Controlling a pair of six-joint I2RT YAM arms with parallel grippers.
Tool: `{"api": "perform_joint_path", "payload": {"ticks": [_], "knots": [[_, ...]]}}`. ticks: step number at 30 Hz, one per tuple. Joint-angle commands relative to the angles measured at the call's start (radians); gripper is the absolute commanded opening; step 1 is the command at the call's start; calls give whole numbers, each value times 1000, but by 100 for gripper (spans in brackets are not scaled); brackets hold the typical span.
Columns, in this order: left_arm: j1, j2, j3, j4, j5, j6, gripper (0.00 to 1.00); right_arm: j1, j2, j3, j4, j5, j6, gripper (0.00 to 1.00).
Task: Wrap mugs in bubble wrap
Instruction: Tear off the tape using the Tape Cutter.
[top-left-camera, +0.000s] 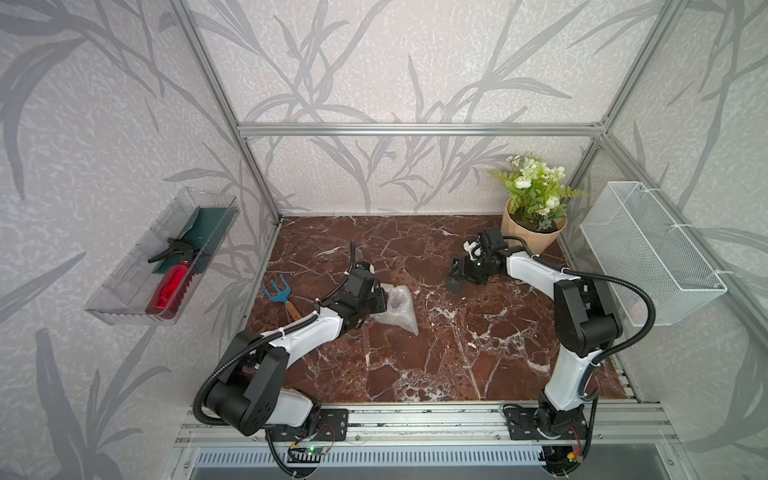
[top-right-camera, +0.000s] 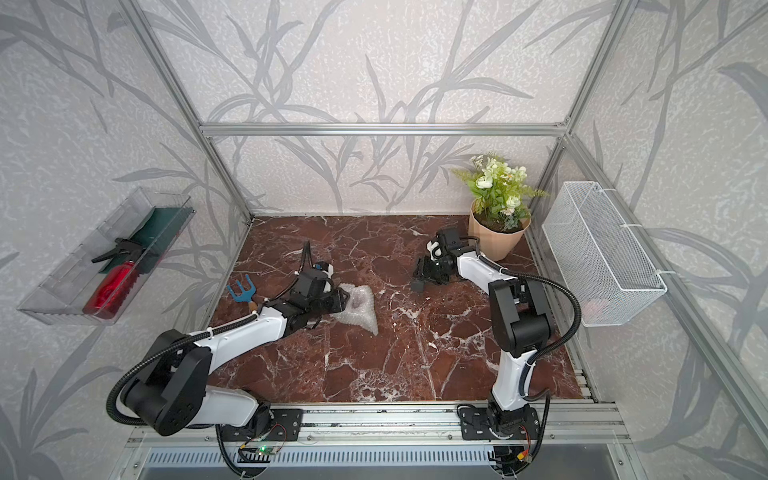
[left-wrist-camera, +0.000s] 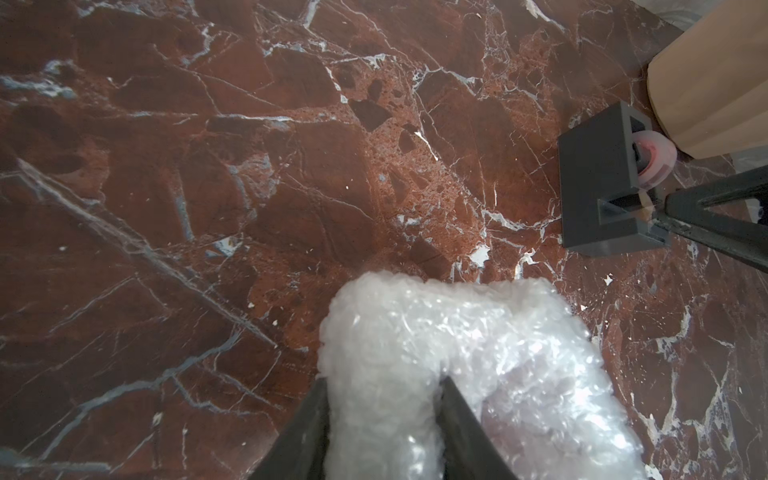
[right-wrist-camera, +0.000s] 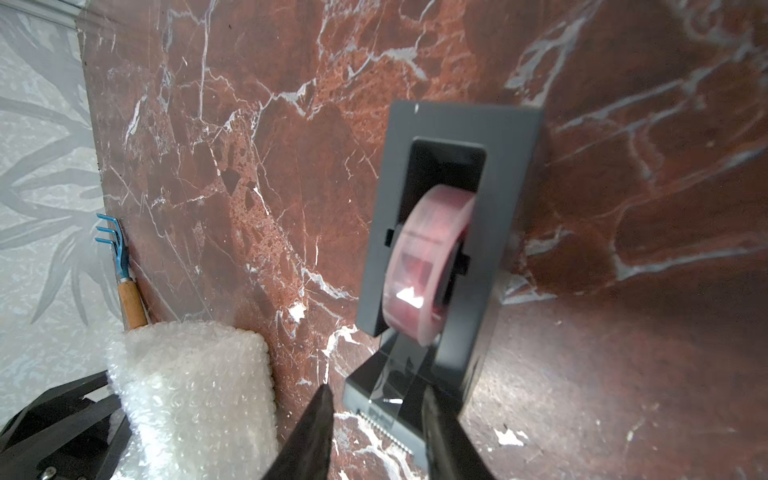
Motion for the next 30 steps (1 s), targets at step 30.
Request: {"api": "perform_joint_path", "payload": {"ticks": [30], "knots": [[-9, -17, -43, -94, -18, 12, 39, -15, 2, -104, 158, -67, 130, 7]]}}
